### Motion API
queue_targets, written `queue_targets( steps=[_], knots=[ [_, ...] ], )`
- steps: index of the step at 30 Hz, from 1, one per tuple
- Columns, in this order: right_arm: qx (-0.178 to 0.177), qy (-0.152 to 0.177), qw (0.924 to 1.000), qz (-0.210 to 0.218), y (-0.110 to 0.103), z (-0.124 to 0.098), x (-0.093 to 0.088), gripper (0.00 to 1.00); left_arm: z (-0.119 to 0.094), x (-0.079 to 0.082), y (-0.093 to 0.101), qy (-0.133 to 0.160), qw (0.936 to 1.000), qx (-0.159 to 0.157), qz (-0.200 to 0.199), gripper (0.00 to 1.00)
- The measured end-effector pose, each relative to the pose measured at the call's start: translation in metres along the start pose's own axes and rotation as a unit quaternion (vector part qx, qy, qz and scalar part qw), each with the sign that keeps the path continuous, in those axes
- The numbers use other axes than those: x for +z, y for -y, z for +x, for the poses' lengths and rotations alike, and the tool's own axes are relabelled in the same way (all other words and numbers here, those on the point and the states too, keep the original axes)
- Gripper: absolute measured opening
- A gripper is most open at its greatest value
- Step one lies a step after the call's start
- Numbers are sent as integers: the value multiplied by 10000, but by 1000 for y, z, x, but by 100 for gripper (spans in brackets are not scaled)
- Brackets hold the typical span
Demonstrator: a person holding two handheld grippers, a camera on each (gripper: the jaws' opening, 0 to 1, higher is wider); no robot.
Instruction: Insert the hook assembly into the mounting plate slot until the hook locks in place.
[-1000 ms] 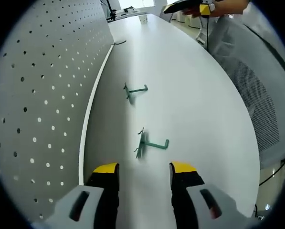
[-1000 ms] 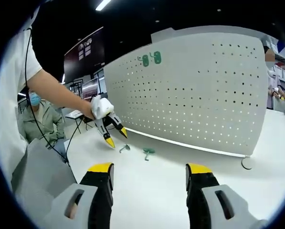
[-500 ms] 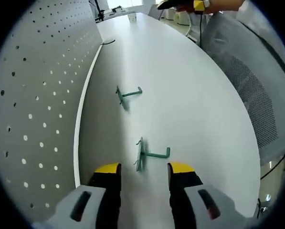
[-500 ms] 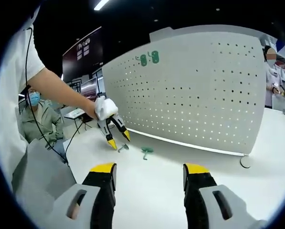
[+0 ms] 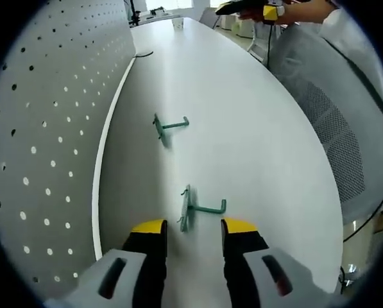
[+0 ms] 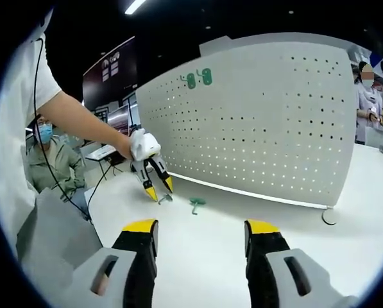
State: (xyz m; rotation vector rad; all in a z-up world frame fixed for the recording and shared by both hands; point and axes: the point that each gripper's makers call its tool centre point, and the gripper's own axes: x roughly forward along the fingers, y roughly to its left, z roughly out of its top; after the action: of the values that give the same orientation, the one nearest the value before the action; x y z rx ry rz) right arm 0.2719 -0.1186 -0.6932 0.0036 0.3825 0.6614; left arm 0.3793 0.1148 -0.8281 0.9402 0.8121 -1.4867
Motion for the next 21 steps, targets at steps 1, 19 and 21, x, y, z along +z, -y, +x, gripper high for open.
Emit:
queue_targets(
  steps=[1,19,21],
  knots=[
    [-2,-4,10000,0,0,0,-1,51,0,0,0,3,10000,-15,-20,34],
    [-66,19,10000,3,3,-2,1,49,1,1,-8,-25,9987,295,-409,6],
    [-66,27,10000,20,3,-3,1,49,1,0,-9,-60,9984,356,-444,5]
  ],
)
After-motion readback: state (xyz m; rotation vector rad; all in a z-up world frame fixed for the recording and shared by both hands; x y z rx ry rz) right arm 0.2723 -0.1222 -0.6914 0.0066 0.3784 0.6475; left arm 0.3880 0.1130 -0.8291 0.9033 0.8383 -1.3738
